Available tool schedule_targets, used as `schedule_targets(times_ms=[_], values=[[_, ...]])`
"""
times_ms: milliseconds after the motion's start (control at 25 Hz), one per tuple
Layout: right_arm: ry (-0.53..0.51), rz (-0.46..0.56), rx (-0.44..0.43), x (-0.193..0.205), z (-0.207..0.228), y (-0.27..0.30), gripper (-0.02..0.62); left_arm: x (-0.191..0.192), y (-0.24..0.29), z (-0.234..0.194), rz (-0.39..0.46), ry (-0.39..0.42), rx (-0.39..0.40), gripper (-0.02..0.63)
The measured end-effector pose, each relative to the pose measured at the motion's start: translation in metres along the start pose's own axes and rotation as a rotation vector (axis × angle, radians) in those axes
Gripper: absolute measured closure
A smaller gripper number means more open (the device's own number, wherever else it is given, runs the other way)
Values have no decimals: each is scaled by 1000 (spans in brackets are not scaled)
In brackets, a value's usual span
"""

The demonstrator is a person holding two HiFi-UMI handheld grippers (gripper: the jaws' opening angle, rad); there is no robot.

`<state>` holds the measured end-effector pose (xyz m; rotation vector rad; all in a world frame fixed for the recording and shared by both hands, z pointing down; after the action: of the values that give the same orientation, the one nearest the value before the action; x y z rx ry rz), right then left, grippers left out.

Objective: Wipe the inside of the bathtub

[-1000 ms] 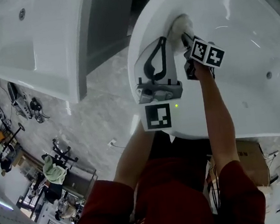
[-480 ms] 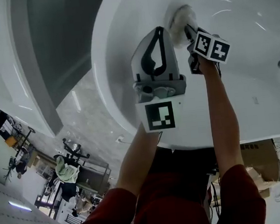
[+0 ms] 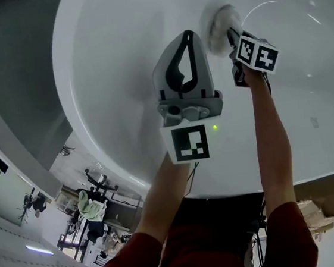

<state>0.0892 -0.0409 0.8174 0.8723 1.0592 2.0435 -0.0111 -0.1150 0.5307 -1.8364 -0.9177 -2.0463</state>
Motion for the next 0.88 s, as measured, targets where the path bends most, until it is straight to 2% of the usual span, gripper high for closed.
schedule_targets(times_ms=[160,320,560,880], values=[[18,-6,31,1,21,15,494,16,13,9,-8,1,27,591],[-8,-24,56,6,37,26,494,33,21,23,-29,-6,52,591],[-5,-75,156,17,76,43,494,44,30,36,-38,1,85,591],[-10,-86,197,15,72,46,495,41,31,29,-36,4,84,591]])
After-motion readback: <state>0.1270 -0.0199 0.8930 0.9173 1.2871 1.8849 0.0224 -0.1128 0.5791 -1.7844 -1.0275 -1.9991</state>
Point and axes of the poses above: the fingertips, and each gripper's own axes: y forward along the fingers, z to its right, x out of its underside, the point moved 2 cm from there along -y, backward along the fingers, and after that the axes turned 1 degree about x, right-handed, at the moved point
